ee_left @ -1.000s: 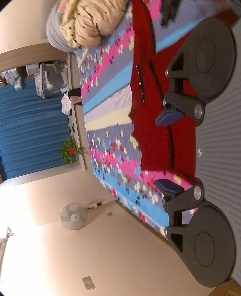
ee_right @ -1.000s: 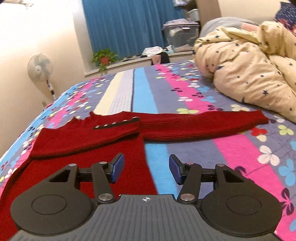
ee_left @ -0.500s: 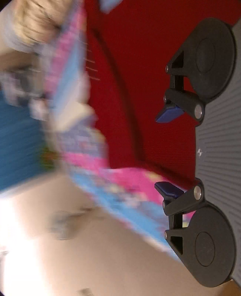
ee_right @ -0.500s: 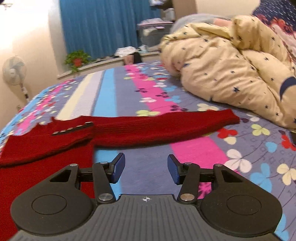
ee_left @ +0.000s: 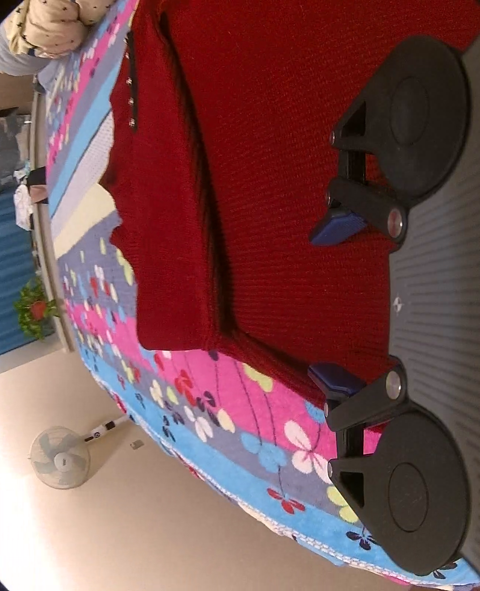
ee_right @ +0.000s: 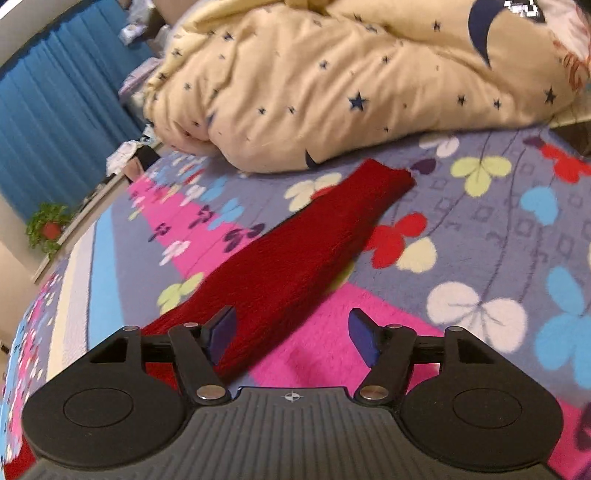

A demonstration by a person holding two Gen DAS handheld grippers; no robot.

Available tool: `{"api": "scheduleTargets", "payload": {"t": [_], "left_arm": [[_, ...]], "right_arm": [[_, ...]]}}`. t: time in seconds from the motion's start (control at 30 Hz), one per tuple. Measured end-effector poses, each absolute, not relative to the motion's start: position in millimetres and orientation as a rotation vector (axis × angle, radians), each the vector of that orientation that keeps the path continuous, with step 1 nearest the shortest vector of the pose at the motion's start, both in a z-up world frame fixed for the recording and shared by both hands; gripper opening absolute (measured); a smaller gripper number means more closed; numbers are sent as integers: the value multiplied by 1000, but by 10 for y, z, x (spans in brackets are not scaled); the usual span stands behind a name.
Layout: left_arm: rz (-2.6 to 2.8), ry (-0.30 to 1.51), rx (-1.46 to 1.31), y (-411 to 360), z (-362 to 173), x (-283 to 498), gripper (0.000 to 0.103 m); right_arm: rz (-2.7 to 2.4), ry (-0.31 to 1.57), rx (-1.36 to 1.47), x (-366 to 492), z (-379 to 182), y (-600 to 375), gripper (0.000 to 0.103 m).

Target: Fold small clothes

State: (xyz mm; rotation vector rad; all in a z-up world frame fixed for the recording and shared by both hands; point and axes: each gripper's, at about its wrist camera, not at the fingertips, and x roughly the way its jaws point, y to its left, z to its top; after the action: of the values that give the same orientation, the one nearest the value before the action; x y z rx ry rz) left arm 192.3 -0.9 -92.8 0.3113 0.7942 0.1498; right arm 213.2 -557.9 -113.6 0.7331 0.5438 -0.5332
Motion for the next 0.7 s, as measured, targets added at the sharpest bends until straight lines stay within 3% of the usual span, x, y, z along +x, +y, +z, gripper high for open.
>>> {"api": "scheduleTargets", "payload": {"t": [0.27, 0.33, 0.4, 0.47, 0.57, 0.7], "left_arm": [[159, 790, 337, -26, -985, 1942, 76], [158, 788, 343, -45, -987, 1934, 76], [158, 788, 344, -47, -991, 1932, 76], [157, 789, 341, -43, -993, 1936, 76], [156, 791, 337, -34, -995, 1934, 77], [156, 795, 332, -32, -996, 1940, 77]], "right_arm": [[-546, 567, 638, 2404, -1333, -5604, 68], [-559, 562, 621, 2414, -1333, -5611, 59], [-564, 553, 622, 2420, -1340, -5634, 38], [-566, 538, 632, 2421, -1333, -5655, 23], [-563, 519, 616, 2433, -1296, -5638, 15], [-560, 471, 535, 2447, -1166, -5526, 13]]}}
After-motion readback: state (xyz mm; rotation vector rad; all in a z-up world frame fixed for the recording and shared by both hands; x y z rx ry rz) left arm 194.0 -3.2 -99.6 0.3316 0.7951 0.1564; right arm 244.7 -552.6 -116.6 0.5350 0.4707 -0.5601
